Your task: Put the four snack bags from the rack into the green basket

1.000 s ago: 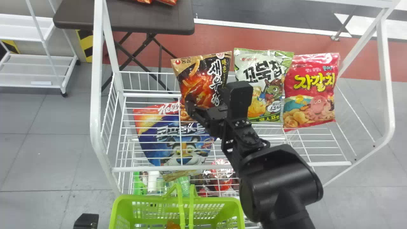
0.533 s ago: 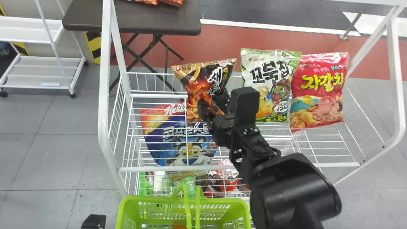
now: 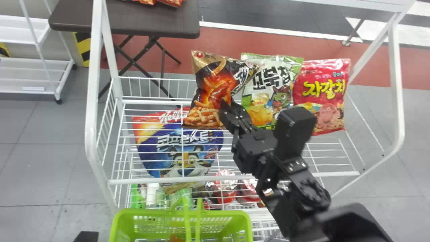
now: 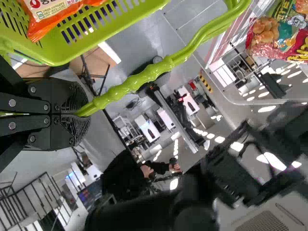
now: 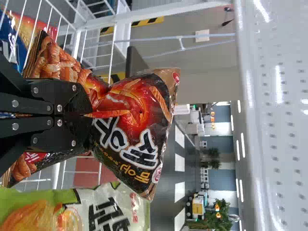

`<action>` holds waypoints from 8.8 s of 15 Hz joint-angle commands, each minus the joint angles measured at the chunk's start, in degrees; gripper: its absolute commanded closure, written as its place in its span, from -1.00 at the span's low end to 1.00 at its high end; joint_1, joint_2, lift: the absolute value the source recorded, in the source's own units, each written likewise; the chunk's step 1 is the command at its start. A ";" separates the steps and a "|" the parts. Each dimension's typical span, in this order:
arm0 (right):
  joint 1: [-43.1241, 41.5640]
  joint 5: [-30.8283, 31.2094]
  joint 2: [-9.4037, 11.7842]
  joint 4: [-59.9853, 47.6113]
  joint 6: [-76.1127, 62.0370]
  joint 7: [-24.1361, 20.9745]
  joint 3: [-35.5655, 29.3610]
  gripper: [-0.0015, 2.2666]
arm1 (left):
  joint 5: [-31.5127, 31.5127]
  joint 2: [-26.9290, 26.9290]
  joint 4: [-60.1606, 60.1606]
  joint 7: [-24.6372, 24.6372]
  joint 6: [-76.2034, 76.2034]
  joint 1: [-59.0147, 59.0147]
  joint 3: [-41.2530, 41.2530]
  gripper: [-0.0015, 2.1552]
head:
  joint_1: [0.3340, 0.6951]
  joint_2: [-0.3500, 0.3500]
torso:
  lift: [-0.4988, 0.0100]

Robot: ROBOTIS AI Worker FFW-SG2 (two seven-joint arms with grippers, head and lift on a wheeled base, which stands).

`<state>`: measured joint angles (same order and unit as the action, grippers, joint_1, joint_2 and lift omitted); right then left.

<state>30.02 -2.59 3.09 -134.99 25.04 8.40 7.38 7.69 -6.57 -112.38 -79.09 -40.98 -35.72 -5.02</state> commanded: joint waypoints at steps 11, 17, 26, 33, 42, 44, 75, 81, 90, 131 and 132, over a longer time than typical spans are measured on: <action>22.09 -11.74 1.48 -16.44 35.92 11.29 -14.85 0.96 | 0.48 1.82 -0.39 1.83 1.65 -1.37 2.21 0.88 | 1.00 -1.00 | 0.93; 21.39 -10.25 1.74 -10.11 43.65 13.05 -11.51 0.96 | 0.22 2.00 -0.39 2.01 2.17 -1.28 1.68 0.88 | 1.00 -1.00 | 0.93; 15.85 -4.09 4.56 -3.00 35.39 9.53 4.22 0.77 | -0.57 1.91 -0.65 1.39 2.00 -1.11 0.27 0.88 | 1.00 -0.96 | 0.93; 18.23 -4.18 5.96 -3.96 23.96 10.15 -1.85 -0.94 | -1.01 1.91 -0.74 1.57 2.00 -1.02 -0.52 0.88 | 1.00 -0.95 | 0.93; 6.10 -4.53 2.53 8.43 -18.40 -1.81 -8.79 -0.92 | -2.59 1.56 -1.79 1.30 1.47 -2.08 -2.45 0.88 | 1.00 -1.00 | 0.93; 0.30 -3.92 2.45 11.07 -15.94 -4.00 -10.55 -0.92 | -3.03 1.38 -2.06 1.30 1.47 -2.25 -3.07 0.88 | 1.00 -1.00 | 0.93; -14.82 -6.20 1.65 21.17 -4.69 7.16 -18.81 0.96 | -3.21 1.12 -1.71 1.39 -0.46 -0.41 -2.63 0.88 | 1.00 -1.00 | 0.93; -0.32 -12.27 1.57 1.05 10.43 10.68 -23.38 0.96 | -2.33 1.12 -1.79 1.48 -0.46 -0.23 -1.04 0.88 | 1.00 -1.00 | 0.93; 8.12 -19.56 -3.14 -10.20 58.59 20.08 -33.49 0.95 | -1.80 1.65 -1.53 2.18 -0.46 -0.58 -0.43 0.88 | 1.00 -1.00 | 0.93; -8.49 -2.07 -2.30 21.53 -16.99 2.41 -22.68 -0.95 | -2.15 1.56 -1.44 1.92 -0.11 -0.49 -0.96 0.88 | 1.00 -1.00 | 0.93; -10.95 -1.28 -2.30 23.90 -17.17 0.92 -23.11 -0.95 | -2.15 1.56 -1.35 1.83 -0.11 -0.58 -0.96 0.88 | 1.00 -1.00 | 0.93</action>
<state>22.49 -4.93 0.75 -114.85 9.08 10.18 -15.15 5.54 -4.95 -113.81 -77.19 -41.09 -36.27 -6.01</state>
